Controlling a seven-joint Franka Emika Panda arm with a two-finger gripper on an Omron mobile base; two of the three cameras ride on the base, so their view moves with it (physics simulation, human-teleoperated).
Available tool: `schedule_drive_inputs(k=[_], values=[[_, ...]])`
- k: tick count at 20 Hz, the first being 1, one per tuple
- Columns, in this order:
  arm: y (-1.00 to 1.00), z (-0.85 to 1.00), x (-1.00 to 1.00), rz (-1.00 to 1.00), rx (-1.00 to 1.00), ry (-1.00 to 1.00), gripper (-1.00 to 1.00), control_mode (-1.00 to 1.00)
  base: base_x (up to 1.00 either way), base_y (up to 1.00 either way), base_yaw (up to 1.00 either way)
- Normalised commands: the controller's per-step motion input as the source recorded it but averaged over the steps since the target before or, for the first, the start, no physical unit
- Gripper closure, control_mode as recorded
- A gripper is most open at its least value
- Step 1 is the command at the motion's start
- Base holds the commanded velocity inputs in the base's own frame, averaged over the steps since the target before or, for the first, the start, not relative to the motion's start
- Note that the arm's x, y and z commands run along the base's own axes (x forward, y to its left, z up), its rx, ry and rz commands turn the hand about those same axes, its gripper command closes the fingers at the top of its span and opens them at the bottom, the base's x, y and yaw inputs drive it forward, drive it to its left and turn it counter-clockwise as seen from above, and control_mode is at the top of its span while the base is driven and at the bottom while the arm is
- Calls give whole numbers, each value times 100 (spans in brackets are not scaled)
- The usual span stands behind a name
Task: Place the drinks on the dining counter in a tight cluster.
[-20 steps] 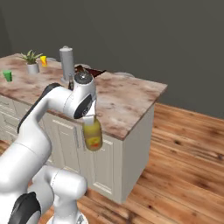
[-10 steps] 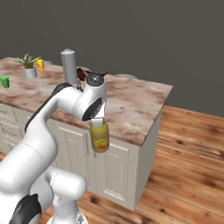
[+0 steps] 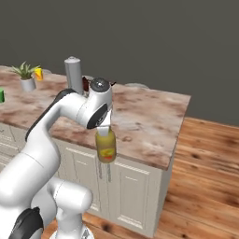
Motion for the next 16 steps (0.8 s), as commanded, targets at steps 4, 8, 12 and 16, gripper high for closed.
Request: schedule_drive_inputs(k=[4, 8, 12, 16], values=[[0, 0, 0, 0, 0, 0, 100, 100, 63, 8, -19], [0, 0, 0, 0, 0, 0, 100, 100, 66, 14, -23], [0, 0, 0, 0, 0, 0, 100, 100, 68, 20, -18], [0, 0, 0, 0, 0, 0, 100, 100, 60, 22, -10]])
